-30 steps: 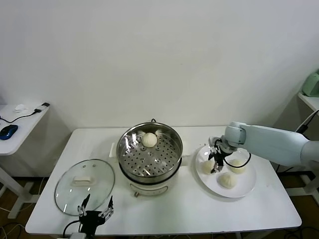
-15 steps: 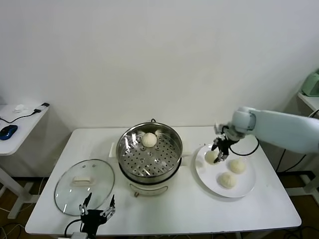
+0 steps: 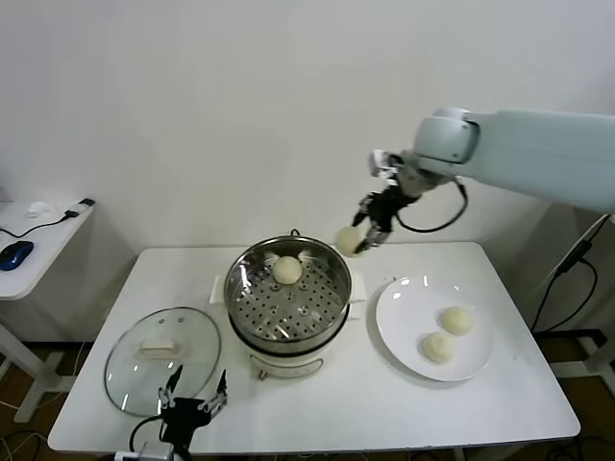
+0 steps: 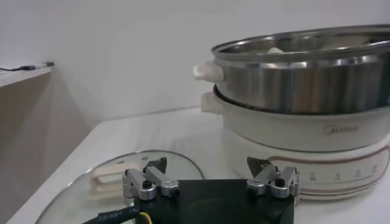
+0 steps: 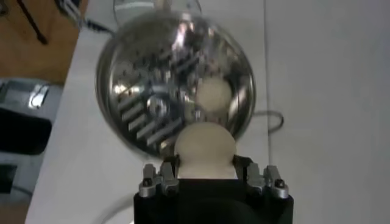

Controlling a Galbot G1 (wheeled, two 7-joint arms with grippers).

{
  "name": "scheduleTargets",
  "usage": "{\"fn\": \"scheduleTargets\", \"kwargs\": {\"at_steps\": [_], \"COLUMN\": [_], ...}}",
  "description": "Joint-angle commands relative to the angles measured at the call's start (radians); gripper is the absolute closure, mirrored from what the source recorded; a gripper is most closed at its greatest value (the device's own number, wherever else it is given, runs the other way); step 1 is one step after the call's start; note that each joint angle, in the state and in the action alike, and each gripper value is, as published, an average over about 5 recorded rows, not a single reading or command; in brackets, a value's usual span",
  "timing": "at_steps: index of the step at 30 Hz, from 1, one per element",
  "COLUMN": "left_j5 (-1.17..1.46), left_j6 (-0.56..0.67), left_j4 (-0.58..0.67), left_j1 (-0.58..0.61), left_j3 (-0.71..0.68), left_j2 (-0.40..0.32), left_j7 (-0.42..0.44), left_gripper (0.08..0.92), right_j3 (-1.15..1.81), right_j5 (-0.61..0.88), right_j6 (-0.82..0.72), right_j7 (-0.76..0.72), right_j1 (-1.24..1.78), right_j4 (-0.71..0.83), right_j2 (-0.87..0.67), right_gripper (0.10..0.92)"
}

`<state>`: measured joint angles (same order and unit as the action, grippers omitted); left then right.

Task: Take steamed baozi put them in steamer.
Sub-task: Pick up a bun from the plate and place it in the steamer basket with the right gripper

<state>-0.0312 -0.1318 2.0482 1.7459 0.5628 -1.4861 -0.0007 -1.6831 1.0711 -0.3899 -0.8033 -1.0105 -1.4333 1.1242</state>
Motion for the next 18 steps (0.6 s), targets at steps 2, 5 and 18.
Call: {"fn": "scheduleTargets", "kwargs": {"at_steps": [2, 5, 18], "left_j5": [0.001, 0.004, 0.003], "left_j6": [0.0, 0.0, -0.001], "left_j4": [0.0, -0.002, -0.009], "left_j1": [-0.007, -0.008, -0.008], "left_j3": [-0.002, 0.001, 0.001], "left_j2": [-0.002, -0.003, -0.002], "left_j7": [0.0, 0.0, 0.002], "left_gripper": [0.177, 0.177, 0.177], "right_j3": [0.043, 0.033, 0.043], "right_j5": [0.184, 0.145, -0.003], "right_j6": [-0.115, -0.126, -0.123], "right_j7": [0.143, 0.171, 0.184], "right_j1": [0.061, 0.149, 0.36], "right_j4": [-0.022, 0.04, 0.307], "right_j2": [0.27, 0.317, 0.431], "right_gripper": [0.418, 0.418, 0.42]}}
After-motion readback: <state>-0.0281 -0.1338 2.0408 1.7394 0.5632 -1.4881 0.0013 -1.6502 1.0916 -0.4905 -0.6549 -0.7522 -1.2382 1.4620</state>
